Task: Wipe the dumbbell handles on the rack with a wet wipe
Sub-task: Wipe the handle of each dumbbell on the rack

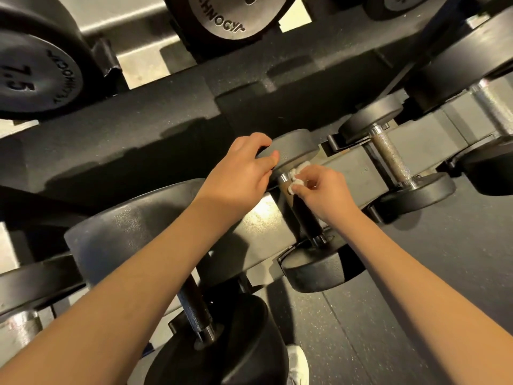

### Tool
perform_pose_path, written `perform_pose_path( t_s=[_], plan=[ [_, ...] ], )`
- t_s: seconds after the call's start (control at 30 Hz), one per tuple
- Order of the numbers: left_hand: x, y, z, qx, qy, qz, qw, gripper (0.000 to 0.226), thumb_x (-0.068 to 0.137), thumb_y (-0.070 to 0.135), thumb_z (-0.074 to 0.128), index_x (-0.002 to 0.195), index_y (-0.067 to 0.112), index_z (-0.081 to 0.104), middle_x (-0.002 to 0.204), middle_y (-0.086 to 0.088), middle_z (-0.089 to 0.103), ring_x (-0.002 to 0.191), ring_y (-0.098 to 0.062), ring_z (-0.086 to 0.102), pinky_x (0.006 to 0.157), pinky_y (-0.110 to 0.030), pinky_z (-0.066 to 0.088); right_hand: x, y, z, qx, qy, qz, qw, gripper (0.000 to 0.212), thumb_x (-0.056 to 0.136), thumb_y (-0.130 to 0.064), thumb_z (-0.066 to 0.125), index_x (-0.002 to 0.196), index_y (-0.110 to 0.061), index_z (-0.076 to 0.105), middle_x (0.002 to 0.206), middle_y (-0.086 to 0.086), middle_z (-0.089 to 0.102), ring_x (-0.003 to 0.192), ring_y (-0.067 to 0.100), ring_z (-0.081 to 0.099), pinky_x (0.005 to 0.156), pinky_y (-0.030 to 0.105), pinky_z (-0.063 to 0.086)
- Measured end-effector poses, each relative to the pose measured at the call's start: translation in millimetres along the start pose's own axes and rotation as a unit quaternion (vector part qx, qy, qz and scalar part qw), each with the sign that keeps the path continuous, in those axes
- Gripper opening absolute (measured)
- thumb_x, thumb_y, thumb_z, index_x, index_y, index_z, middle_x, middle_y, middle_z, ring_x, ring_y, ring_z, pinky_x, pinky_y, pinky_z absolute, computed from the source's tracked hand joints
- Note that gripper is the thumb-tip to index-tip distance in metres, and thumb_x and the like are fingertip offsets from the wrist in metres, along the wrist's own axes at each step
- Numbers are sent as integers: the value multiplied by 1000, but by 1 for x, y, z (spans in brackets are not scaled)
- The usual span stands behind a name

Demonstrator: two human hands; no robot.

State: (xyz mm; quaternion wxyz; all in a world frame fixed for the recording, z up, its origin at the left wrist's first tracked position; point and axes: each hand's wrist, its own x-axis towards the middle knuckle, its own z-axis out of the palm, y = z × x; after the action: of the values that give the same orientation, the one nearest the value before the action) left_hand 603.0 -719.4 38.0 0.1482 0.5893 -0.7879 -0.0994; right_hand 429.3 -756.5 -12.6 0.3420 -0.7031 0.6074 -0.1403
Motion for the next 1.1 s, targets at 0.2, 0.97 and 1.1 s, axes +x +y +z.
perform_pose_path(
  t_s=[0.2,0.97,1.1],
  plan=[
    [-1,1,-1,16,-4,-8,1000,31,95,8,54,125,2,61,134,-14,51,127,-31,44,92,-27,34,-15,11,-5,-17,-21,-6,1000,8,87,-21,67,90,-20,60,79,-7,55,75,11,52,57,15,34],
    [-5,6,-3,4,-3,-23,1000,37,98,13,48,134,11,54,143,-5,42,134,-19,35,101,-20,26,-8,0,3,44,10,17,999,13,84,-22,70,95,-14,72,87,1,64,74,6,54,54,7,35],
    [-5,6,-3,4,-2,-25,1000,36,97,12,49,133,10,55,141,-6,45,132,-20,38,101,-21,28,-11,4,-3,20,-16,10,1000,17,88,-20,66,104,-15,70,96,0,63,87,10,55,59,9,32]
  ],
)
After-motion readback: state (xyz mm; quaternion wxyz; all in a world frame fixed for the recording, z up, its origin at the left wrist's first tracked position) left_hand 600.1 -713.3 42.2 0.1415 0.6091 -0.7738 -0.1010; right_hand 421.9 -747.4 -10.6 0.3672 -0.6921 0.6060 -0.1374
